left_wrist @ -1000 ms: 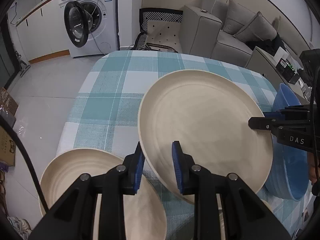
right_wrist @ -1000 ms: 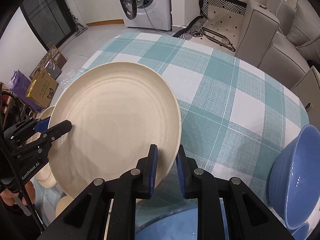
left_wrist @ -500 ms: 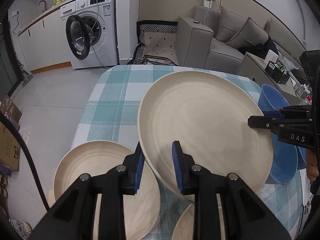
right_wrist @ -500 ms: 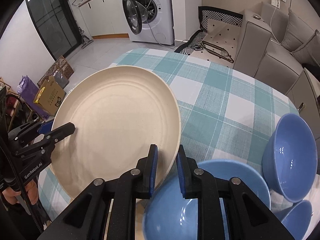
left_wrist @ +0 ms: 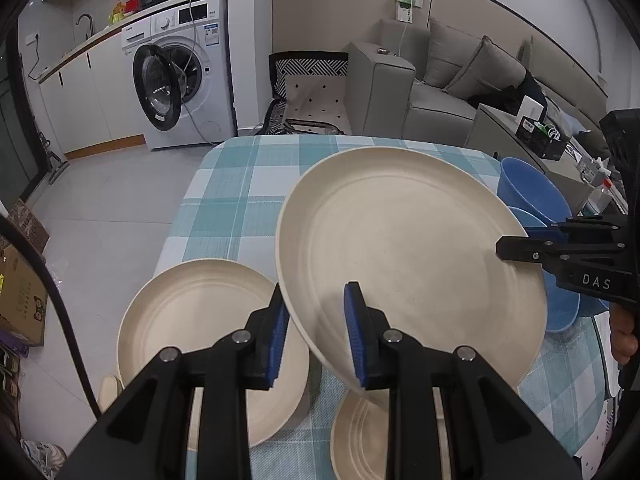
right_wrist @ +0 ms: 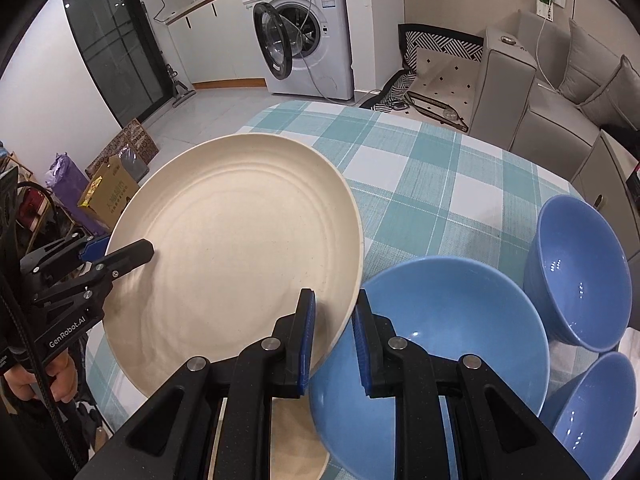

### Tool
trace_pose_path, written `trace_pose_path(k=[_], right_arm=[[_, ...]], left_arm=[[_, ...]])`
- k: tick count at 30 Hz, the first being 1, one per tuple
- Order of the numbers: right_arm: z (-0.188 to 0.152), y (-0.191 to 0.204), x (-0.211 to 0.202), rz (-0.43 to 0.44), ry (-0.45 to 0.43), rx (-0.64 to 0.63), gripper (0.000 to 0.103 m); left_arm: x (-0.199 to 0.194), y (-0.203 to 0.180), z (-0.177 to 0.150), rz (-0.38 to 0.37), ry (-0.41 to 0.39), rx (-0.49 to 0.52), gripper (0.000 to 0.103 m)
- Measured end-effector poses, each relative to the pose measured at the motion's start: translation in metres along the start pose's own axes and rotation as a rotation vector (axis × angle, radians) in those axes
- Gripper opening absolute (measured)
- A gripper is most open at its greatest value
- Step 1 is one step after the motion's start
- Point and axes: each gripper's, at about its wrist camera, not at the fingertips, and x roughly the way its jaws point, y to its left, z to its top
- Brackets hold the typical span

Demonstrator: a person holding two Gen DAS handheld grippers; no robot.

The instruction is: Organize plates and bowls

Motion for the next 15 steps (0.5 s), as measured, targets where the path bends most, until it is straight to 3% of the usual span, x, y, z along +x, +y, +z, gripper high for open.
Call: trace_pose_path(k=[15], right_arm=[[-0.032, 0.011, -0.023, 0.000, -0.048, -0.010, 0.019]], left_arm=[[-0.019, -0.007, -0.033, -0.015, -0.001, 0.016, 0.026]])
